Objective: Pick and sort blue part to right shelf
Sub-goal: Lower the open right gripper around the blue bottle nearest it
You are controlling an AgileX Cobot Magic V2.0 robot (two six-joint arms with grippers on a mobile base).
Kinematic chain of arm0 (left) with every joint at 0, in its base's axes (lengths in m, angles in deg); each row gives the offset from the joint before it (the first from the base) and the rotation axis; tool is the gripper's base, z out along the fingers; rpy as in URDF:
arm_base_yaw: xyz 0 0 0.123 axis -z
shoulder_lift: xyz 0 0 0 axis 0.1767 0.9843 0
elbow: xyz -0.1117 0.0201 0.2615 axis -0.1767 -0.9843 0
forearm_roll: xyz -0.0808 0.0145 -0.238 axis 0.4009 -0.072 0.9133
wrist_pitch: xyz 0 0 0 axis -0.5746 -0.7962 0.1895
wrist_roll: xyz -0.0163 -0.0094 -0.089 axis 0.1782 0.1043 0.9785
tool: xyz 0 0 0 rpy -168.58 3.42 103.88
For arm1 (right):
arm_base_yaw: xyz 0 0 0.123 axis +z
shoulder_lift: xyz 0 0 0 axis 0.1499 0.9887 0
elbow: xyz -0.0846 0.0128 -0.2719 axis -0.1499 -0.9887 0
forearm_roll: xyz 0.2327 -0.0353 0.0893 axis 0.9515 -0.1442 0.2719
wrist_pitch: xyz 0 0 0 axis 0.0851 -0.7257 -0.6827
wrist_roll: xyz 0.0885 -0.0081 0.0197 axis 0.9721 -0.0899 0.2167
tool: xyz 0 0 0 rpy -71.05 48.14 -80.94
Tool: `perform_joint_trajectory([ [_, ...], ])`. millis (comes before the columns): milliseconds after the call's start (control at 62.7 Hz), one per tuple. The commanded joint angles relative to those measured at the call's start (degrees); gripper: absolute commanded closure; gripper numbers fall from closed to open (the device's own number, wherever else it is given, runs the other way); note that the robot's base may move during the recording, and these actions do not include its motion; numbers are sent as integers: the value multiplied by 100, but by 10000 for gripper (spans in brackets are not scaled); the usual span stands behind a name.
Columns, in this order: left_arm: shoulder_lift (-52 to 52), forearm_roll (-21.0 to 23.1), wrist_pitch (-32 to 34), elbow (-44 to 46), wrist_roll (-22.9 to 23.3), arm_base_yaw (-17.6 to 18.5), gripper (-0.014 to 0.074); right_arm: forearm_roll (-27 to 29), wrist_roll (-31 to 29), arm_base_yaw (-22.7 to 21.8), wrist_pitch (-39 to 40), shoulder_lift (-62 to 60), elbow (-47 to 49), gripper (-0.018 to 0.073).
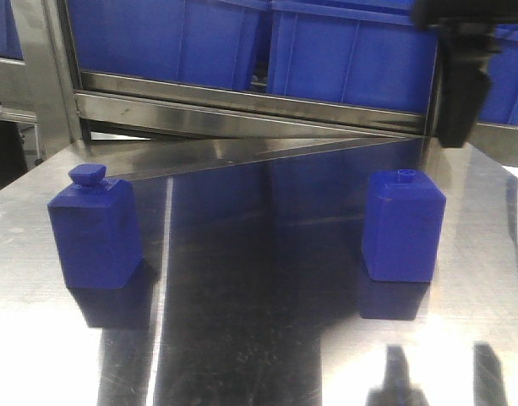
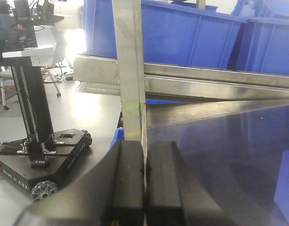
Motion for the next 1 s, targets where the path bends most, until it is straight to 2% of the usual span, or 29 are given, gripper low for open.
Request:
perform_joint_trajectory([
  [0,-113,8,495,-134,62,-2,474,-8,66,153,-222,216,603,-50],
  [207,-113,8,495,-134,62,-2,474,234,229,236,-338,822,1070,-50],
  [988,-113,8,495,-134,62,-2,474,363,229,167,451,1577,919,-48],
])
